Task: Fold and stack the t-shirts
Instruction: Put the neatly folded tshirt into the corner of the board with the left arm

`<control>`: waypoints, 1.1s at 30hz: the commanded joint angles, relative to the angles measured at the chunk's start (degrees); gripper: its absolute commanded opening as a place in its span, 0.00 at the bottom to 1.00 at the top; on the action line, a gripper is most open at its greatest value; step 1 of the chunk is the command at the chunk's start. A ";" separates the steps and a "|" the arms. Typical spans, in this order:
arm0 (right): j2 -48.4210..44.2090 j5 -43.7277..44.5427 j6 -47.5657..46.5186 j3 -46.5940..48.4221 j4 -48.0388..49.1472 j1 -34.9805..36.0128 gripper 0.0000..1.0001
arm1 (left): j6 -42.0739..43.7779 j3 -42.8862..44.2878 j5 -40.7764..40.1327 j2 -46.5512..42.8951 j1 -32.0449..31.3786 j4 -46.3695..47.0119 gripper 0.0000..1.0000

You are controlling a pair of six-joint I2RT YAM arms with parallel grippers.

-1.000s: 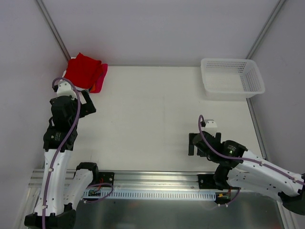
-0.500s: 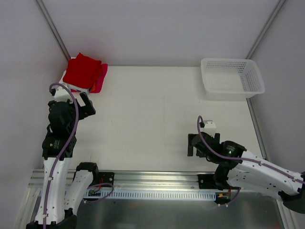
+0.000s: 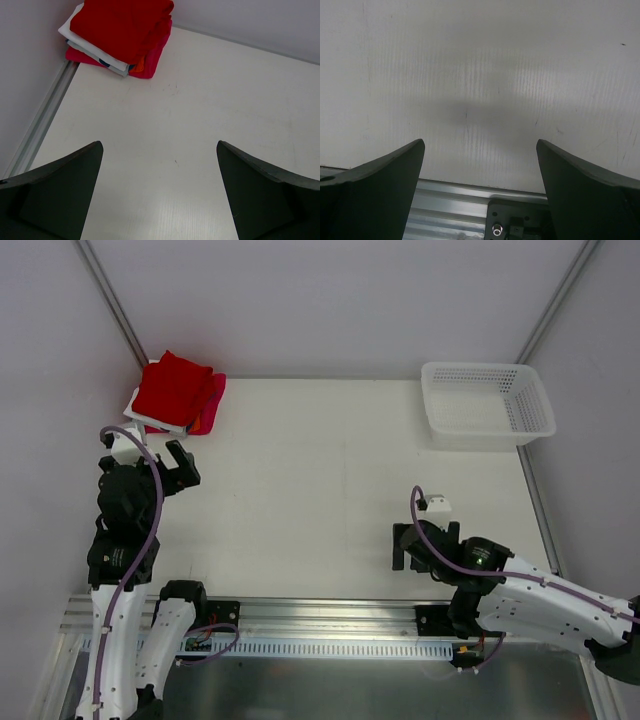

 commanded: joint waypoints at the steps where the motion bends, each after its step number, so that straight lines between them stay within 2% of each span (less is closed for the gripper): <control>1: 0.38 0.15 1.55 -0.70 0.85 0.80 1.00 | 1.61 -0.96 1.57 -2.82 0.66 3.75 0.99; 7: 1.61 0.06 2.17 -1.58 1.81 1.77 0.99 | 1.96 -1.31 -0.28 -3.17 0.66 3.58 0.99; 14: 2.23 0.42 3.13 -1.41 1.20 3.00 0.99 | 1.52 -0.96 -9.06 -0.89 0.66 0.86 0.99; 19: 2.40 1.12 3.05 -1.05 0.50 3.26 0.99 | 0.82 -0.35 -7.49 3.85 1.10 -0.90 0.99; 23: 3.01 0.94 3.13 -1.14 1.11 3.35 0.99 | 0.03 1.06 -3.11 7.11 2.86 -1.96 0.99; 33: 5.83 0.85 3.22 -0.88 2.60 4.32 0.99 | -0.15 0.80 0.16 5.35 3.12 -1.78 0.99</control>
